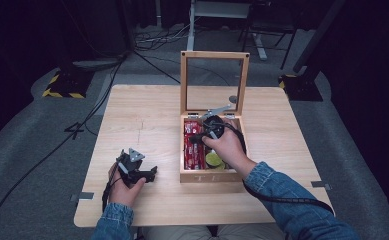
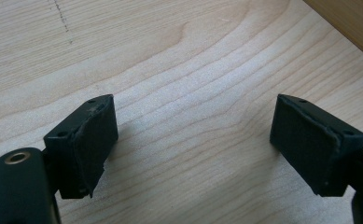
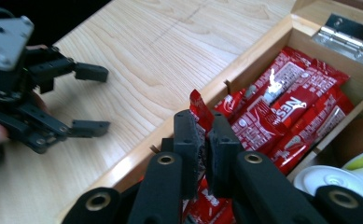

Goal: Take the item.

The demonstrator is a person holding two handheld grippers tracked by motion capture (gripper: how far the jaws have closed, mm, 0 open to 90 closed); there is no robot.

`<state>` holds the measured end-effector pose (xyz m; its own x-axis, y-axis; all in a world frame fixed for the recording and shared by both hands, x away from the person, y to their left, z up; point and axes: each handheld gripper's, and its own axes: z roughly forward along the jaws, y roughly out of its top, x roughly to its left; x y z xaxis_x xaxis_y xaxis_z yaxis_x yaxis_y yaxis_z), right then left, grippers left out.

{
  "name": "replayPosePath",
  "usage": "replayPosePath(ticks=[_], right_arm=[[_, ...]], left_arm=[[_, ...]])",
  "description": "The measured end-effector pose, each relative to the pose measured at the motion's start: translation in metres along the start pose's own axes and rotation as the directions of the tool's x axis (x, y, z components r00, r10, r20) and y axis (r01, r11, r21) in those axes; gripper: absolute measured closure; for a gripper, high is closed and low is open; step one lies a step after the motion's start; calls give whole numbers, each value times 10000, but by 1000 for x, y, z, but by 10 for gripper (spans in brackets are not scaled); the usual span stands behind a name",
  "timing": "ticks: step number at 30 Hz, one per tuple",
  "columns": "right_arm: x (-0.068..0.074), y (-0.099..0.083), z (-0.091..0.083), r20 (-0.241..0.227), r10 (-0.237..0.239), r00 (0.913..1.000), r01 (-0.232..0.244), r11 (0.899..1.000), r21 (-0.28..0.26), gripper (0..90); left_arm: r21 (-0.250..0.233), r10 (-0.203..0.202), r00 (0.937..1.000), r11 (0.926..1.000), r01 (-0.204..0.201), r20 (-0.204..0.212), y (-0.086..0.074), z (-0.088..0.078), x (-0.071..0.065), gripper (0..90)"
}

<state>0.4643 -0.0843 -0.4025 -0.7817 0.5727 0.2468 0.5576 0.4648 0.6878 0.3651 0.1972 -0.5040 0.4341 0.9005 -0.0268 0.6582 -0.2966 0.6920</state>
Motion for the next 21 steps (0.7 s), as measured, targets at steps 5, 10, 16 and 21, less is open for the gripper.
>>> replayPosePath(ticks=[5, 10, 16, 21], right_arm=[[2, 7, -7, -120, 58, 9999, -61, 9996, -262, 883], [2, 13, -15, -199, 95, 9998, -105, 9985, -537, 891], [3, 21, -27, -202, 164, 9997, -180, 9967, -790, 895], [0, 30, -48, -154, 320, 9994, -336, 9925, -1178, 896]], left_arm=[[0, -1, 10000, 10000, 1, -1, 0, 0, 0, 154], [2, -1, 10000, 10000, 1, -2, 0, 0, 0, 154], [24, 43, 10000, 10000, -43, 17, 1, 0, 0, 147], [17, 36, 10000, 10000, -37, 53, 2, 2, 1, 142]])
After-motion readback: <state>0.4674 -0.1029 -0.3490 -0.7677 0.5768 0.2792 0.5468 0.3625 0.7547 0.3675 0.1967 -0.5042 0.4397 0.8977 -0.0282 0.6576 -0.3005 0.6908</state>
